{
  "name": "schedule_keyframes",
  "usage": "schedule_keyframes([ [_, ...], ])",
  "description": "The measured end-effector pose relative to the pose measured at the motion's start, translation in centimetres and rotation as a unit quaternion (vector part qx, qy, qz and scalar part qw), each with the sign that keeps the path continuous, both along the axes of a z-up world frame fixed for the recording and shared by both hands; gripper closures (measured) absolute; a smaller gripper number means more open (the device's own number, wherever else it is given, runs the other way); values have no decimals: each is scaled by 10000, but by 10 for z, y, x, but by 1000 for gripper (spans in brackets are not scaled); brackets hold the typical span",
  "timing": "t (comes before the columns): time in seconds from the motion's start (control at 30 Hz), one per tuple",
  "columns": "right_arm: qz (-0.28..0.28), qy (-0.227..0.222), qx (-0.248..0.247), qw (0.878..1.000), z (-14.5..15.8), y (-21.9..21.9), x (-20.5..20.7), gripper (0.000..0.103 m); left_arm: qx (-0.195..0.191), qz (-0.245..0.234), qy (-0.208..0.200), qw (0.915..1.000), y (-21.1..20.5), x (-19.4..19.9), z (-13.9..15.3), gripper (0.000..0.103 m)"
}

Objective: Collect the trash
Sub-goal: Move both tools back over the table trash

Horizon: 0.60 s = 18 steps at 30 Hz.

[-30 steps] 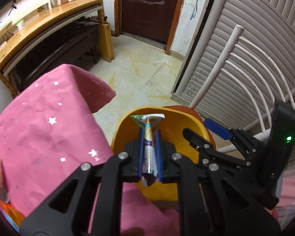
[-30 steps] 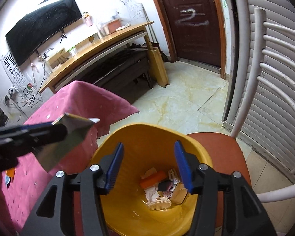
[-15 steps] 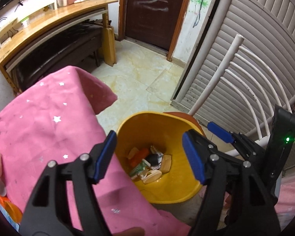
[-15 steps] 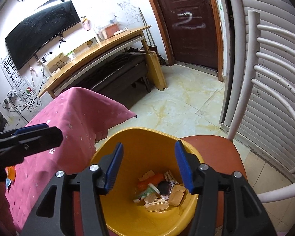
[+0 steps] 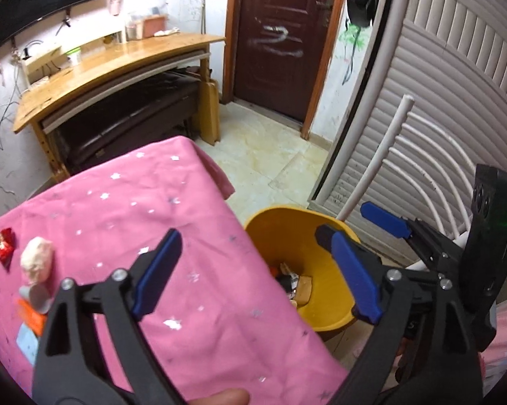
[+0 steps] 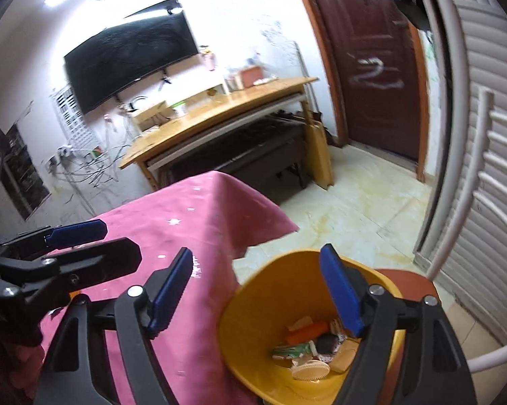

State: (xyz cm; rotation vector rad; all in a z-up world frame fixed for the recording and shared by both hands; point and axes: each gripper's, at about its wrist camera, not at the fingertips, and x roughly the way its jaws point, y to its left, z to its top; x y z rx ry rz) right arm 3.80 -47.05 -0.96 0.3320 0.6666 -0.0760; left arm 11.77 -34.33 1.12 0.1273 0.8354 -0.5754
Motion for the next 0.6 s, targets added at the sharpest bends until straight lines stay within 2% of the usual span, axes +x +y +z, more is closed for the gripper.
schedule_keyframes([
  [0.2,301,-51,-149,9994,10,31,6,26,-122,386,-117,9991,48,-9,12,12],
  [0.37,633,49,-205,9978,5,59,16,25,-113,932,-282,9952,108,-14,19,10],
  [0.6,1140,225,-242,9929,-4,104,37,23,24,1478,-194,9888,179,-17,14,9],
])
